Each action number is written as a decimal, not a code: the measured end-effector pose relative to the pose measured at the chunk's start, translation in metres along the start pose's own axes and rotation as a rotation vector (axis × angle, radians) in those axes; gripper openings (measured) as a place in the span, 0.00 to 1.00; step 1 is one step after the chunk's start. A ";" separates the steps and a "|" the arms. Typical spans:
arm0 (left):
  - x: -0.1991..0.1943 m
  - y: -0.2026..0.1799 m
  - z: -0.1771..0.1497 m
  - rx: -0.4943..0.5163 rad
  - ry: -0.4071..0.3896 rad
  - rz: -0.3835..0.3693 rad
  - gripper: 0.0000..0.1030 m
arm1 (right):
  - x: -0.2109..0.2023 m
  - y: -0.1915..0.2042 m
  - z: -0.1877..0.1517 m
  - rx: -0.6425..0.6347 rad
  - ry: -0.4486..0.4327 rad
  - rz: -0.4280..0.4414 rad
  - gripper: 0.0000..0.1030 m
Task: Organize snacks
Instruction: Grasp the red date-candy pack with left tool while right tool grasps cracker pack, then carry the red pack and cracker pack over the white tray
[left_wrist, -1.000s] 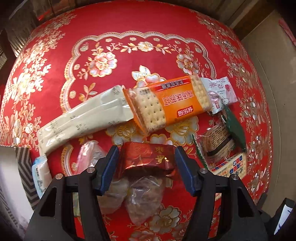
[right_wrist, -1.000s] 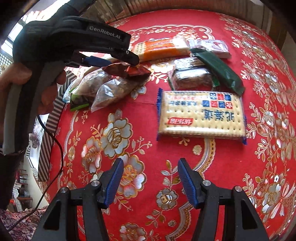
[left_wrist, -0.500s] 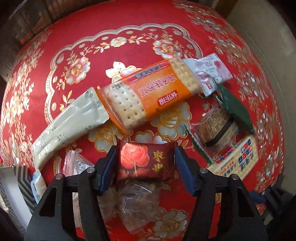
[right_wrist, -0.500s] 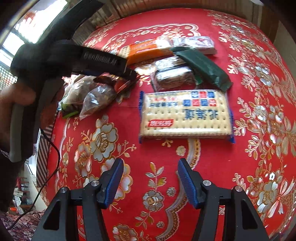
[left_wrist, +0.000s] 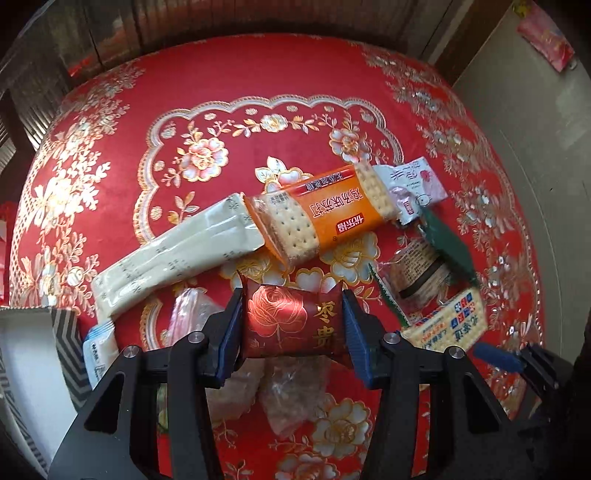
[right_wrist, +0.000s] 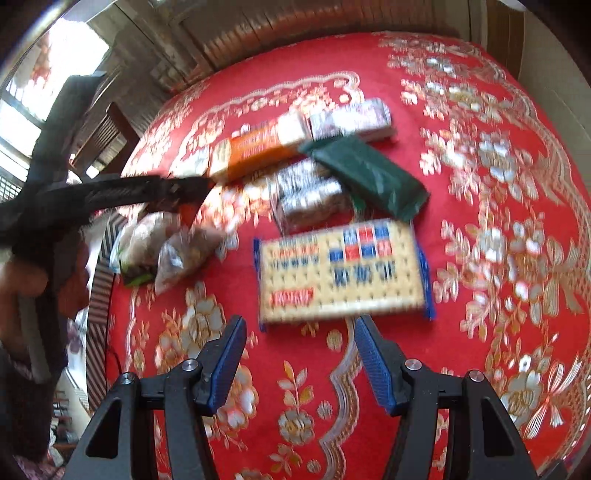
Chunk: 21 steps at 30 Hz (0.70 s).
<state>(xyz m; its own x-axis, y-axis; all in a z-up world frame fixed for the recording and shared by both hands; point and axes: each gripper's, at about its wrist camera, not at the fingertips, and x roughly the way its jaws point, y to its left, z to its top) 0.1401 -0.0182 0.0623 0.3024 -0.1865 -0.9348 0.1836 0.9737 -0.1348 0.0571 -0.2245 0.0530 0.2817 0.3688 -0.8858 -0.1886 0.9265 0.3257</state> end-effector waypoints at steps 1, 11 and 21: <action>-0.004 0.001 -0.002 -0.005 -0.006 -0.002 0.49 | 0.002 0.004 0.006 -0.013 -0.009 -0.027 0.57; -0.028 0.009 -0.032 -0.036 -0.016 -0.019 0.49 | 0.044 0.028 0.045 -0.117 -0.016 -0.285 0.62; -0.029 -0.001 -0.056 -0.014 0.007 -0.050 0.49 | 0.010 -0.002 -0.028 -0.180 0.068 -0.371 0.62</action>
<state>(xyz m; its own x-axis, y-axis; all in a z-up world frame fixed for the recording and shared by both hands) 0.0788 -0.0068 0.0713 0.2871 -0.2339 -0.9289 0.1849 0.9650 -0.1858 0.0337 -0.2252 0.0344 0.2997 0.0005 -0.9540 -0.2491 0.9654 -0.0777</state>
